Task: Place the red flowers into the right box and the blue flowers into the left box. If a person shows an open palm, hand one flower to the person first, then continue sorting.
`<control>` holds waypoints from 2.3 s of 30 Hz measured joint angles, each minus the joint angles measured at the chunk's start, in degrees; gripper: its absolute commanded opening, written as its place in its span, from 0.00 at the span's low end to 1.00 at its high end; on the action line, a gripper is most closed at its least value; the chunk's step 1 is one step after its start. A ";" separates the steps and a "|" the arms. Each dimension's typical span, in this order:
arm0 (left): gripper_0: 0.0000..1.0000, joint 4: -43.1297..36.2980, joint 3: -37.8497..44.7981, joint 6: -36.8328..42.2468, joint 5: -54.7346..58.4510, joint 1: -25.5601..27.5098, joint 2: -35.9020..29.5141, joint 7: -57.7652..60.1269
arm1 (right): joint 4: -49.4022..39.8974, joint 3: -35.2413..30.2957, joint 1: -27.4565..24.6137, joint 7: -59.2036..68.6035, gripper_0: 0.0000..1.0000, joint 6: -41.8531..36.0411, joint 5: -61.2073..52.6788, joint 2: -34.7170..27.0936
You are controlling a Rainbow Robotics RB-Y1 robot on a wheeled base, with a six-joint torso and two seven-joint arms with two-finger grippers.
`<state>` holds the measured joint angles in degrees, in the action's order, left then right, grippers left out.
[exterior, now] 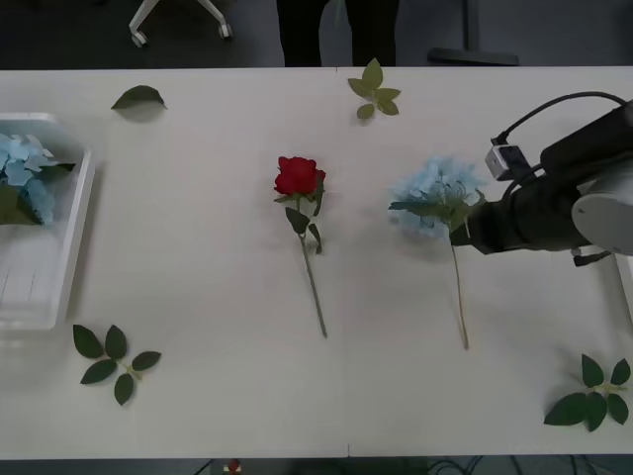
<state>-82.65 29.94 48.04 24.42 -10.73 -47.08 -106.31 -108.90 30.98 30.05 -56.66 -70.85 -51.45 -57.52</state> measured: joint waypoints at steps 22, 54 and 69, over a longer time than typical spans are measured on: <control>0.79 9.73 -11.31 -9.25 -0.35 0.09 0.00 0.77 | 14.56 9.25 6.36 0.00 1.00 6.90 7.01 6.17; 0.98 -32.65 -3.45 32.84 30.03 1.20 0.02 -1.95 | 21.60 13.47 8.91 -0.01 0.89 6.94 11.24 12.56; 1.00 -32.64 -29.38 12.37 22.23 1.20 10.53 13.71 | 22.47 14.17 8.91 -0.01 0.00 7.80 11.23 12.56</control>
<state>-115.29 0.55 60.40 46.65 -9.53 -36.54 -92.61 -86.43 45.15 38.96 -56.67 -63.05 -40.22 -44.96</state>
